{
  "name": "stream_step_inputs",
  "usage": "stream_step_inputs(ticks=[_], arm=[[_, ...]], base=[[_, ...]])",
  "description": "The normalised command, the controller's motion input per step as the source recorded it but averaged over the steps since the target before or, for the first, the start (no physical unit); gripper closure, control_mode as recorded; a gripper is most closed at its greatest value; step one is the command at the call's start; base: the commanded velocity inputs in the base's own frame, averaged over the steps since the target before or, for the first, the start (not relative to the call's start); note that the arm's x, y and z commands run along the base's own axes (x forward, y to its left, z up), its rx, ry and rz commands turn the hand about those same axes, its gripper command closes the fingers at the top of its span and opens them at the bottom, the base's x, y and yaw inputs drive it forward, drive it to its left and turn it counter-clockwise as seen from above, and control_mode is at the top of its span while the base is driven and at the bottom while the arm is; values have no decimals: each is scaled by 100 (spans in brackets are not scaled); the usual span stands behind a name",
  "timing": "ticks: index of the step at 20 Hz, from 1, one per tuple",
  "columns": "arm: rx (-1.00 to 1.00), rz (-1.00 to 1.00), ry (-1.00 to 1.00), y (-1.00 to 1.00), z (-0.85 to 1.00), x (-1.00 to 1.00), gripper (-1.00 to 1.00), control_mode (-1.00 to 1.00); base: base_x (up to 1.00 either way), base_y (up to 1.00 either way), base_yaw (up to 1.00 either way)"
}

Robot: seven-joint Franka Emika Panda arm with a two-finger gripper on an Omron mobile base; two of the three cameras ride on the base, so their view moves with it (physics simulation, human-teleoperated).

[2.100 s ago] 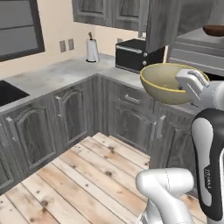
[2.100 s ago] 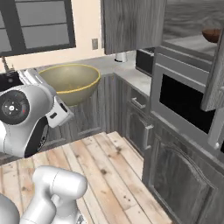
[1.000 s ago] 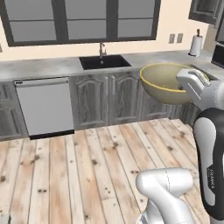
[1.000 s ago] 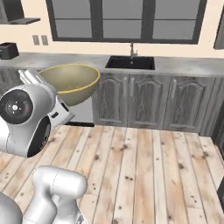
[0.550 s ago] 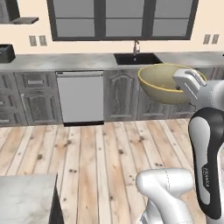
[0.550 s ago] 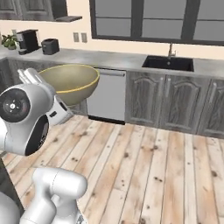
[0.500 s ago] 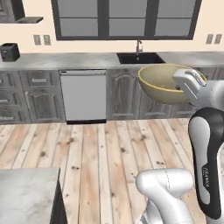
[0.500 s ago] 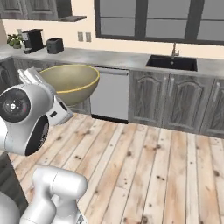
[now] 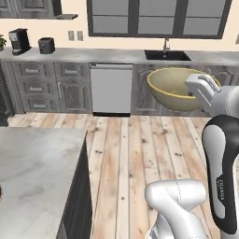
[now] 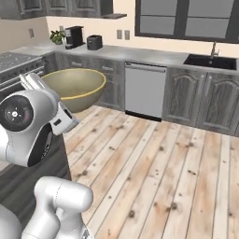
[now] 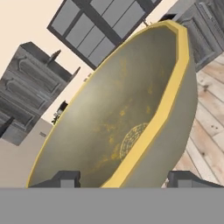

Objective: Take the smaller bowl and place it next to the appetizer plate on the dining counter , and place the larger bowl next to the plate with cooked food.

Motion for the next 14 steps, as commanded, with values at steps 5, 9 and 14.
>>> stream_step_inputs(ticks=[5,9,14], arm=[[0,0,0,0,0,0,100,100],[0,0,0,0,0,0,100,100],[0,0,0,0,0,0,100,100]], base=[[-100,28,11],[-100,34,4],[-69,66,0]])
